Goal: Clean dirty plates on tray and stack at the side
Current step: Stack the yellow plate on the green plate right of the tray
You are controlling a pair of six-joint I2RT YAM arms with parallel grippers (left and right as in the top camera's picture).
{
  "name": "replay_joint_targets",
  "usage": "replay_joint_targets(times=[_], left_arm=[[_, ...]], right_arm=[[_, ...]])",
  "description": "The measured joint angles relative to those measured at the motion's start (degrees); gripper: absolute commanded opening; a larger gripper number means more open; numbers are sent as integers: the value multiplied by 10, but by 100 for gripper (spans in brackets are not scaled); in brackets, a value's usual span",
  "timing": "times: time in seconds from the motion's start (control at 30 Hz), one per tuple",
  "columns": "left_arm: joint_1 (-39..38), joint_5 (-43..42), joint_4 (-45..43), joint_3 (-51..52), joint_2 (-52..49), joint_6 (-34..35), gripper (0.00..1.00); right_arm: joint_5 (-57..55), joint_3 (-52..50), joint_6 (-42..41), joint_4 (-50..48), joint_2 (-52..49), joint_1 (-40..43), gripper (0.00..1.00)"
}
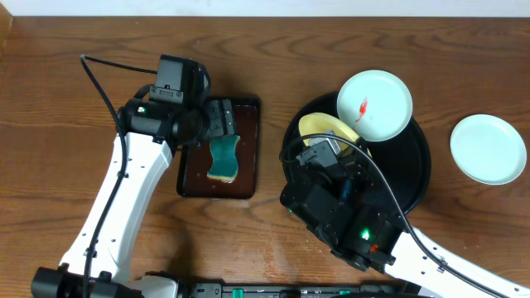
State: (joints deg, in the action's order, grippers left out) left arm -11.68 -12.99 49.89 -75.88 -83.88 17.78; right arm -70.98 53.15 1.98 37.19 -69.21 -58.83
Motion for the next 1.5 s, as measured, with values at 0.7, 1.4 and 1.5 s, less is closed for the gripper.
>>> replay_joint_targets(times=[0.7,1.4,1.5], left_arm=[[0,-2,0,0,0,0,86],[0,-2,0,0,0,0,86],[0,-2,0,0,0,0,86]], right_arm=[[671,0,-147,-30,1,638,1],[871,0,-259,-156,-218,1100,46],[909,5,-243,-153,-208,1059,47]])
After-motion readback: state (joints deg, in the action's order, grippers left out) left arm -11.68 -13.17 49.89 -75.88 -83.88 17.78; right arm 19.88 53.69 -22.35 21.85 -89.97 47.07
